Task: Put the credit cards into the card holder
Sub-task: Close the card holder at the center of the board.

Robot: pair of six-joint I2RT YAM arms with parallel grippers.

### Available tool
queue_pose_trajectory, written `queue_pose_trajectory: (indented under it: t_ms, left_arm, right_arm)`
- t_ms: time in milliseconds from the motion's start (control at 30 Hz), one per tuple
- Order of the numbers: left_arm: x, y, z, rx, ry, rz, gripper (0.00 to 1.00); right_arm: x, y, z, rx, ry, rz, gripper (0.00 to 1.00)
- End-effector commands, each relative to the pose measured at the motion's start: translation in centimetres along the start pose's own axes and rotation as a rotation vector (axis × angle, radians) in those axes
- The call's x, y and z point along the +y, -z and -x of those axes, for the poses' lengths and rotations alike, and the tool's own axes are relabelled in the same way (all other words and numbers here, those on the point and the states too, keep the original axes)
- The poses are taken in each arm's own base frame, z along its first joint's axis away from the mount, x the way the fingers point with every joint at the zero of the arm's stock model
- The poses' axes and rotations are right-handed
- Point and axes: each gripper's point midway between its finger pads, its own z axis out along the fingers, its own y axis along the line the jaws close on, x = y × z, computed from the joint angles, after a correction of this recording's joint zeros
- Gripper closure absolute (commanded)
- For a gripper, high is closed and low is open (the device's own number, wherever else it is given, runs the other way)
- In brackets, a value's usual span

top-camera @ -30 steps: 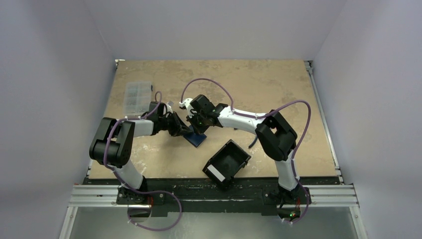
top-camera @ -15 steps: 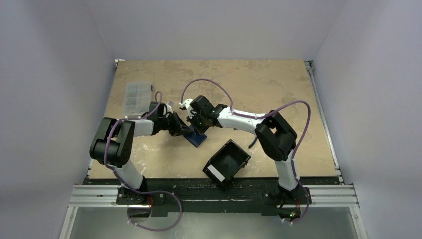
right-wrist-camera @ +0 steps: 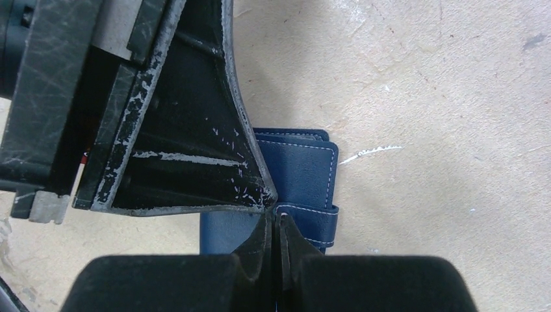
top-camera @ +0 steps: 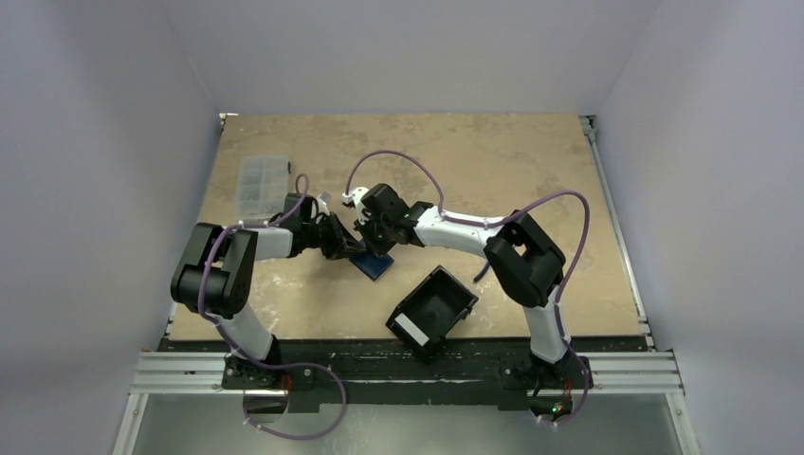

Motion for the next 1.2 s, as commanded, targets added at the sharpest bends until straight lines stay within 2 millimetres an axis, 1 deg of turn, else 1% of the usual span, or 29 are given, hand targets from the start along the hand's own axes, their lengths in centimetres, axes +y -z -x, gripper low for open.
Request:
queue_pose_trajectory:
  t_ms: [0,33,100,233,300,367,567,667,800,1033,1167]
  left_arm:
    - [1.6,-0.5,0.2,-0.018,0.0,0.041,0.98]
    - [1.6,-0.5,0.2,-0.017,-0.001,0.042,0.98]
    - [1.6,-0.5,0.2,-0.017,-0.001,0.042,0.98]
    - [1.5,-0.5,0.2,-0.017,-0.001,0.04,0.98]
    - [1.5,-0.4,0.2,-0.019,-0.002,0.039,0.98]
    - [1.5,-0.5,0.2,-0.018,0.0,0.039,0.98]
    - [1.4,-0.5,0.2,-0.014,0.002,0.033,0.98]
    - [1.6,-0.5,0.1,-0.013,0.003,0.036,0.98]
    - [1.6,-0.5,0.1,-0.014,0.005,0.035,0.98]
    - [1.7,-0.5,0.1,-0.015,0.006,0.041,0.98]
    - [1.8,-0.6,0.1,-0.017,0.013,0.042,0.98]
  right_arm:
    - [2.3,-0.9,-6.4,0.164,-0.017,0.047,1.0]
    - [2.3,-0.7,-6.5,0.16,-0.03,0.047,1.0]
    - [1.5,-0.1,-6.1,0.14,-0.048,0.022,1.0]
    - [-0.3,0.8,-4.2,0.083,-0.107,0.029,1.0]
    - [-0.7,1.1,-3.6,0.074,-0.115,0.041,1.0]
    - [-0.9,1.1,-3.4,0.079,-0.108,0.039,1.0]
    - [-1.0,1.2,-4.1,0.093,-0.122,0.053,1.0]
    - [-1.0,1.3,-4.5,0.097,-0.102,0.065,1.0]
    - [0.0,1.2,-4.8,0.099,-0.083,0.087,1.0]
    - [-0.1,1.3,-6.0,0.123,-0.059,0.076,1.0]
    - [-0.2,0.8,-5.9,0.118,-0.064,0.064,1.0]
